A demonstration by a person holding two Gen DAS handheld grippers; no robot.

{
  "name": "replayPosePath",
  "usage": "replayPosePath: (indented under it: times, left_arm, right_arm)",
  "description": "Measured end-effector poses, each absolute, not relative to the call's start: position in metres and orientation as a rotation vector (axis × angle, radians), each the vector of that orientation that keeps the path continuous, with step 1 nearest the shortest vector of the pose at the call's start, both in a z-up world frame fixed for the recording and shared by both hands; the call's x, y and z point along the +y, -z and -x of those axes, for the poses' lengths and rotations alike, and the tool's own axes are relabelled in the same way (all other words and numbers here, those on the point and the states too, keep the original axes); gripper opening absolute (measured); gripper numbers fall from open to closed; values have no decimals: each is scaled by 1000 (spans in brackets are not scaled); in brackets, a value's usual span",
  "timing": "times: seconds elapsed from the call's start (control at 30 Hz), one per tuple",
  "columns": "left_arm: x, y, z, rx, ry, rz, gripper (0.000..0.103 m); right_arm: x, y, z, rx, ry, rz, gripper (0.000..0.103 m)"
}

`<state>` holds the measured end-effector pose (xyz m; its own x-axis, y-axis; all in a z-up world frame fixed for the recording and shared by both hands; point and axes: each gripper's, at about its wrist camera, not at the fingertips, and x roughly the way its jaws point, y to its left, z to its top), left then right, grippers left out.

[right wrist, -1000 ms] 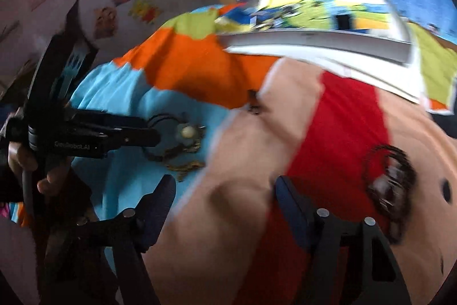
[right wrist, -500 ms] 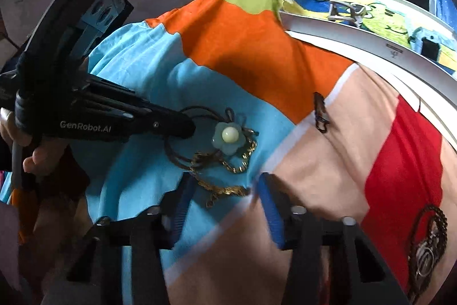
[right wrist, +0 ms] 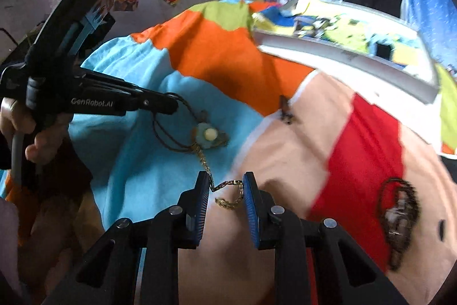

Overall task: Organize jewelry
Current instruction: 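Grasp the black-cord yellow-bead pendant with the left tool while the right tool grasps the gold chain, then carry the pendant and gold chain into the white tray and open both tools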

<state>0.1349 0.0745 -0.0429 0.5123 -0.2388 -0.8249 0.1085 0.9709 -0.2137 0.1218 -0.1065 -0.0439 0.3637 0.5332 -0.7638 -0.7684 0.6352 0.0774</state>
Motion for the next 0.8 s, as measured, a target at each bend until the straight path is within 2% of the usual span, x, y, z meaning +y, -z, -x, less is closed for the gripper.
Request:
replayPosePath:
  times: [0.4,0.8]
  left_arm:
    - [65,27,-143,977,204,115,0]
    - [35,-50,-201,853,283,80,0]
  right_arm:
    - [-146,6,-115,758,-744,359,23]
    - [-155,-51,-164,604,-707,334,23]
